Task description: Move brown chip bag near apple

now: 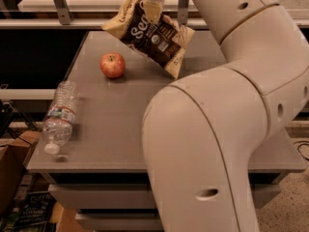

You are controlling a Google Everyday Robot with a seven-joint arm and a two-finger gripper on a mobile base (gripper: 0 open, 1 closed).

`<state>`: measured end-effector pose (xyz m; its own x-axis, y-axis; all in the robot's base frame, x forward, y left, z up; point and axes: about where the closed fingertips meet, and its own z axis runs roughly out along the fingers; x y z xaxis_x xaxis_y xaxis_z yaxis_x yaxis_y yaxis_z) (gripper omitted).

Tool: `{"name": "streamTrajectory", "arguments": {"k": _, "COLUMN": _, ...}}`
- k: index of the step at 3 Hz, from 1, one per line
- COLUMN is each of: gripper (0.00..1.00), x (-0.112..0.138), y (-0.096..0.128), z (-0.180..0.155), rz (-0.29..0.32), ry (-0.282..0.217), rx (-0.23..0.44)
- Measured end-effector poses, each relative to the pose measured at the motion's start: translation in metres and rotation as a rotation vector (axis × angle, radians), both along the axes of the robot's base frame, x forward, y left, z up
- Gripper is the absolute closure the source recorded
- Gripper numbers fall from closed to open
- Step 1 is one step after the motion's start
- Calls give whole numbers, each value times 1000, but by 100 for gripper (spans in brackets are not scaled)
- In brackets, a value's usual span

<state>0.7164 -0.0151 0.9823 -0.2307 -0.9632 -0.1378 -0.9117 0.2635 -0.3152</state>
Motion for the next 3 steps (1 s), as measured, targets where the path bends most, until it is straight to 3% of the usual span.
{"name": "streamTrajectory", "arguments": {"k": 2, "gripper": 11, "x": -4, "y": 17, "z": -3, "rz": 25, "ry": 25, "rx": 23}}
{"name": "streamTrajectory", "arguments": {"k": 3, "gripper": 0, "x": -5, "y": 21, "z": -6, "rz": 34, "ry": 36, "rx": 24}}
